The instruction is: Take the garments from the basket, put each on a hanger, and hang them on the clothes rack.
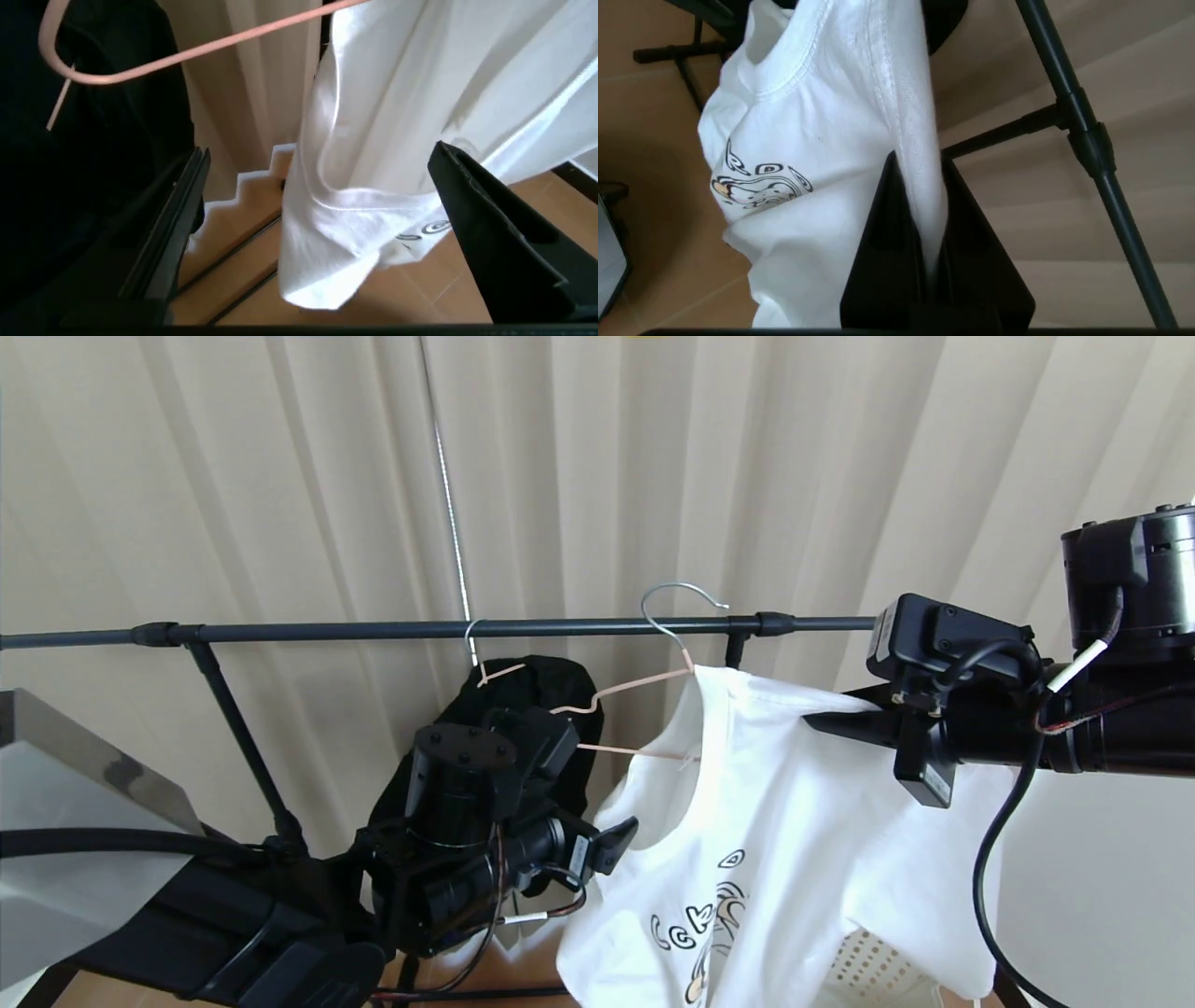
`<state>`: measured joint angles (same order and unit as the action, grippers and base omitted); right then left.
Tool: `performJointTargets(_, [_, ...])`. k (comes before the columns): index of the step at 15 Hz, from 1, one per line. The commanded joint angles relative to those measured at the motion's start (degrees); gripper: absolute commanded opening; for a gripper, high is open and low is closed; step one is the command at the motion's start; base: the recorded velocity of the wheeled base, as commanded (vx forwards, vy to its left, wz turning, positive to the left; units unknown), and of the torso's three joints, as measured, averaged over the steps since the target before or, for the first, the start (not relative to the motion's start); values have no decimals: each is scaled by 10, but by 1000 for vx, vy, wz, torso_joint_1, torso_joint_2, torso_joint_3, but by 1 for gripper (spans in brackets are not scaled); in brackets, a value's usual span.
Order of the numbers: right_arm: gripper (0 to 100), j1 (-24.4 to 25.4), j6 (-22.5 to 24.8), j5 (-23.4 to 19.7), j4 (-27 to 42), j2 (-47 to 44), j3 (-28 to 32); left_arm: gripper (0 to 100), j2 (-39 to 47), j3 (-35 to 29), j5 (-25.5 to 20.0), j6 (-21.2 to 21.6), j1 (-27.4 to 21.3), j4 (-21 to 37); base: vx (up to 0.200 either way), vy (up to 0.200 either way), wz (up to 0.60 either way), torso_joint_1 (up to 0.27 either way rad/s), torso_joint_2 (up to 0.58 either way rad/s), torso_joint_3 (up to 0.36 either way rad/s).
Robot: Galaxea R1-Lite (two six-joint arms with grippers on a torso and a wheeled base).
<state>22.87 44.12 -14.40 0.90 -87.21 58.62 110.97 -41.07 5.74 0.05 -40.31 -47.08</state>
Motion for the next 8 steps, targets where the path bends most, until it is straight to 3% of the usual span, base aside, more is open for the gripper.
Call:
performJointTargets(1, [0, 2, 0, -1, 1, 12, -2, 100, 20, -11, 14, -1, -1, 0, 0, 0, 0, 0, 0, 0])
performJointTargets(8, [0, 14, 0, -1, 1, 51, -15, 100, 46, -23, 47, -8, -1, -2, 0, 0, 0, 0, 0, 0])
